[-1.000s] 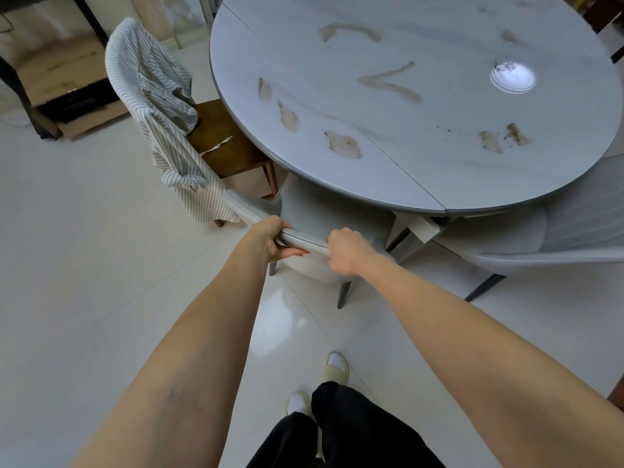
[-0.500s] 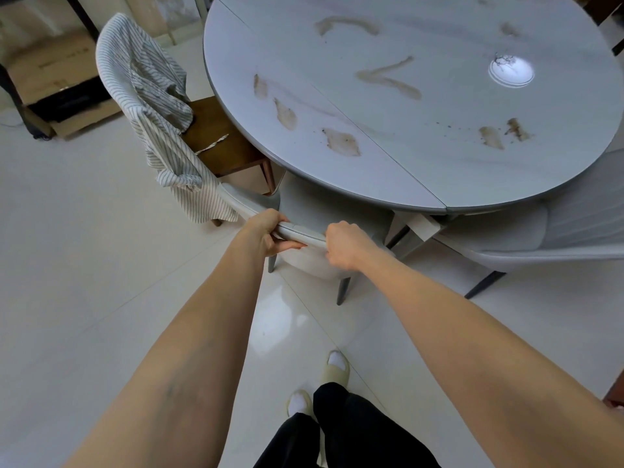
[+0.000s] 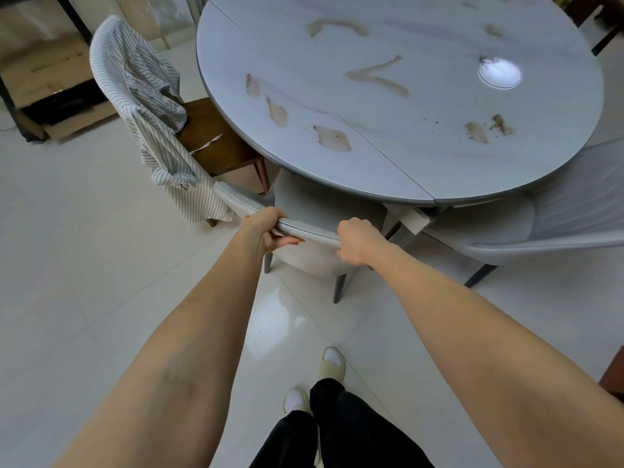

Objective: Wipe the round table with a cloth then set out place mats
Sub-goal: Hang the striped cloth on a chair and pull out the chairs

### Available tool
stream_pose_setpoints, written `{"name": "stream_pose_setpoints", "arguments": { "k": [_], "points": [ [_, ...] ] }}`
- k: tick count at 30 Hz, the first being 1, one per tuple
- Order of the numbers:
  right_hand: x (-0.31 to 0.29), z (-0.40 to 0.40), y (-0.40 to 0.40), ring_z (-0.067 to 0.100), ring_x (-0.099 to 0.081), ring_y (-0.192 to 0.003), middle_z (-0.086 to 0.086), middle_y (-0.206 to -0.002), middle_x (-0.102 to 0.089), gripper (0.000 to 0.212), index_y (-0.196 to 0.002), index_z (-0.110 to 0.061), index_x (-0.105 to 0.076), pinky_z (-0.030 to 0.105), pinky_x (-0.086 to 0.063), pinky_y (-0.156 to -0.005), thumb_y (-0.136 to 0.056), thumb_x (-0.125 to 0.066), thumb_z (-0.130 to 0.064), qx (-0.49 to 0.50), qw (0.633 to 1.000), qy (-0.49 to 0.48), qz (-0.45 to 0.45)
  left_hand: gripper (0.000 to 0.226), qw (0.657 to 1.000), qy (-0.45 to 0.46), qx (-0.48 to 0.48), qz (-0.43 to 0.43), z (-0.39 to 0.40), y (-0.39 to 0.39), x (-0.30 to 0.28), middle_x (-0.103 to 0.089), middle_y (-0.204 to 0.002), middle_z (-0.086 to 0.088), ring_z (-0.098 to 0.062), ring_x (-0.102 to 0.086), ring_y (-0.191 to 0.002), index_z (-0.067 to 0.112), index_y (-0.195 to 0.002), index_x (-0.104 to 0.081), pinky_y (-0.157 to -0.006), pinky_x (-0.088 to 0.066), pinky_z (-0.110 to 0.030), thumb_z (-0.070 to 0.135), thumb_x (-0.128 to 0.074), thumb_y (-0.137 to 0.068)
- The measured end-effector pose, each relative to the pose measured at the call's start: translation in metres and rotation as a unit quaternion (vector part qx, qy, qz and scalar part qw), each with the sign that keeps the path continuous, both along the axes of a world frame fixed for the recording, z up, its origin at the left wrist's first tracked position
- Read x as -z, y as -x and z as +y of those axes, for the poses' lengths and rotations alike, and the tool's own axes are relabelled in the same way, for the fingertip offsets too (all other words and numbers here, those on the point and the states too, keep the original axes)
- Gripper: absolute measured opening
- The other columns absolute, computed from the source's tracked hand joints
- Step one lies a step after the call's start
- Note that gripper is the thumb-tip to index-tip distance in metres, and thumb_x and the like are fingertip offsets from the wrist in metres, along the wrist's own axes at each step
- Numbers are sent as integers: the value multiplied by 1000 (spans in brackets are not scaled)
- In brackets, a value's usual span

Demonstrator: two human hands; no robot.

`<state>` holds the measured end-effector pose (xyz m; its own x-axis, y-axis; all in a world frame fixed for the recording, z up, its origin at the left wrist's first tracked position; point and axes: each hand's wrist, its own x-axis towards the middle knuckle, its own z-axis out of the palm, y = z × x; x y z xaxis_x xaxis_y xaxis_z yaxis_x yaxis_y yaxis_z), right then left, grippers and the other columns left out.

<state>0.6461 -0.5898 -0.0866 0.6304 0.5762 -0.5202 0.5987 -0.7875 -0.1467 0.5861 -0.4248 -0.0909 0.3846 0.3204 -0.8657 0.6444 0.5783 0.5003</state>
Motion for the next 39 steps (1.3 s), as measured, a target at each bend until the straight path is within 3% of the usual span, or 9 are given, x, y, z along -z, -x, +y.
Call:
{"name": "stream_pose_setpoints", "arguments": {
  "k": [4,7,13,18,23,31,35,39],
  "points": [
    [0,-11,5,32,-58,-90,15,-101,-61,12,-98,-5,-60,30,-40,-67,-90,-58,-14,-10,1000,15,-11,23,1000,6,1,-6,-10,4,5,-56,-100,-22,-38,-62,-76,0,-116,-47,-75,-58,-49,3,-50,-93],
    [3,-19,10,33,-60,-91,14,-96,-60,6,-92,-8,-58,31,-41,-67,-90,-58,-13,-14,999,26,-15,32,1000,6,0,0,-19,7,8,-58,-100,-22,-37,-64,-75,1,-123,-45,-67,-59,-49,2,-51,-92],
    [6,-18,16,37,-59,-103,17,-110,-61,18,-109,-4,-61,35,-44,-76,-93,-57,-11,-19,999,9,-43,28,1000,2,-12,-1,-14,7,11,-56,-101,-23,-39,-62,-76,0,-121,-46,-69,-59,-49,1,-48,-93],
    [6,-12,8,36,-61,-97,17,-105,-62,15,-105,-4,-62,33,-40,-70,-93,-55,-7,-42,997,-2,-59,23,1000,-10,-20,1,-6,-3,8,-56,-98,-22,-37,-61,-74,-1,-115,-48,-65,-57,-48,-2,-42,-93],
    [6,4,0,35,-62,-93,16,-102,-63,13,-104,-5,-63,32,-41,-68,-92,-56,-7,-64,996,-2,-62,25,999,-11,-46,-2,8,-10,8,-59,-99,-22,-38,-63,-73,0,-116,-48,-49,-57,-47,-3,-43,-91],
    [5,25,-10,35,-63,-96,17,-105,-63,16,-106,-2,-63,35,-47,-74,-92,-57,-7,-48,998,5,-32,19,999,-20,-33,13,26,-16,10,-61,-107,-23,-38,-66,-79,2,-109,-52,-73,-59,-49,-1,-47,-91],
    [3,24,-8,36,-62,-96,18,-106,-63,14,-104,-1,-62,33,-43,-71,-93,-56,-7,-40,999,10,-21,22,1000,-7,-28,13,26,-14,10,-62,-105,-22,-36,-67,-79,3,-112,-52,-64,-59,-47,-2,-49,-90],
    [3,26,-2,38,-60,-102,19,-110,-61,16,-107,-1,-61,36,-46,-78,-94,-55,-9,-35,999,9,-19,28,1000,-9,-16,14,30,-11,8,-62,-99,-20,-35,-67,-77,3,-117,-53,-56,-59,-45,-2,-51,-90]
  ]
}}
